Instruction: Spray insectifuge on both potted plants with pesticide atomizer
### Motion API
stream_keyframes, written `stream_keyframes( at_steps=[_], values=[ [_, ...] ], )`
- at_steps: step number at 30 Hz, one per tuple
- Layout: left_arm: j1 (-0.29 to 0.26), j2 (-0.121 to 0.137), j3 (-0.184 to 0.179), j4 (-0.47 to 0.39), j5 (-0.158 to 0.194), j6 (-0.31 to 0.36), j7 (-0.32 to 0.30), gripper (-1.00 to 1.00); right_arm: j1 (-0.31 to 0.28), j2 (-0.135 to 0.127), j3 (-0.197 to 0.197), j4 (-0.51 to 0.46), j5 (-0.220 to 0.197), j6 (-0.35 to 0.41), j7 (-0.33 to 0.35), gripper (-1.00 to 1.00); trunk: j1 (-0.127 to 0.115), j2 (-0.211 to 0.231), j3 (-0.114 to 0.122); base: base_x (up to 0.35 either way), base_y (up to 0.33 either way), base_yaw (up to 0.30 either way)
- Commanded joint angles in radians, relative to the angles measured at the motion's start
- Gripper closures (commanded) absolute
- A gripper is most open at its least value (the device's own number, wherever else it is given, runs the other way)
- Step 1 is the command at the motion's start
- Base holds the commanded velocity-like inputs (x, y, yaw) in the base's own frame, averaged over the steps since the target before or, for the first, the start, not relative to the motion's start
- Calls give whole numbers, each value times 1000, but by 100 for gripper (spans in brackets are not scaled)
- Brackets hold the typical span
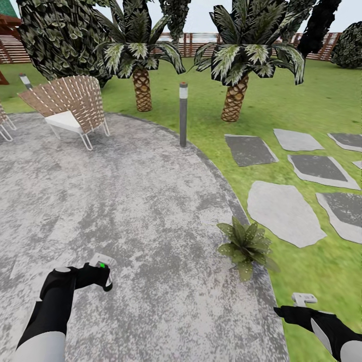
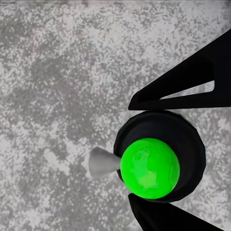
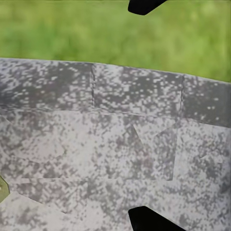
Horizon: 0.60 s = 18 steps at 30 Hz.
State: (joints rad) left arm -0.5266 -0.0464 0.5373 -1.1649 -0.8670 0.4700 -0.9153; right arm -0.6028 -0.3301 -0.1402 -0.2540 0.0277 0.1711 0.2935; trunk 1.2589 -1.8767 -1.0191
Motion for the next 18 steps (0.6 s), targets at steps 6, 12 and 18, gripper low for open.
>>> stream_keyframes(
  at_steps=[6, 12, 18],
  values=[
    [-1, -1, 3, 1, -5, 6, -8, 100, 0, 0, -4, -7, 10, 12, 2, -100, 0, 0, -1, 0, 0, -1],
    [-1, -1, 5, 1, -4, 6, -7, 100, 0, 0, -2, -42, 13, 18, 2, -100, 0, 0, -1, 0, 0, 0],
    [-1, 4, 7, 1, -4, -38, -7, 100, 0, 0, -2, -369, 13, 101, 7, -100, 0, 0, -1, 0, 0, 0]
  ],
)
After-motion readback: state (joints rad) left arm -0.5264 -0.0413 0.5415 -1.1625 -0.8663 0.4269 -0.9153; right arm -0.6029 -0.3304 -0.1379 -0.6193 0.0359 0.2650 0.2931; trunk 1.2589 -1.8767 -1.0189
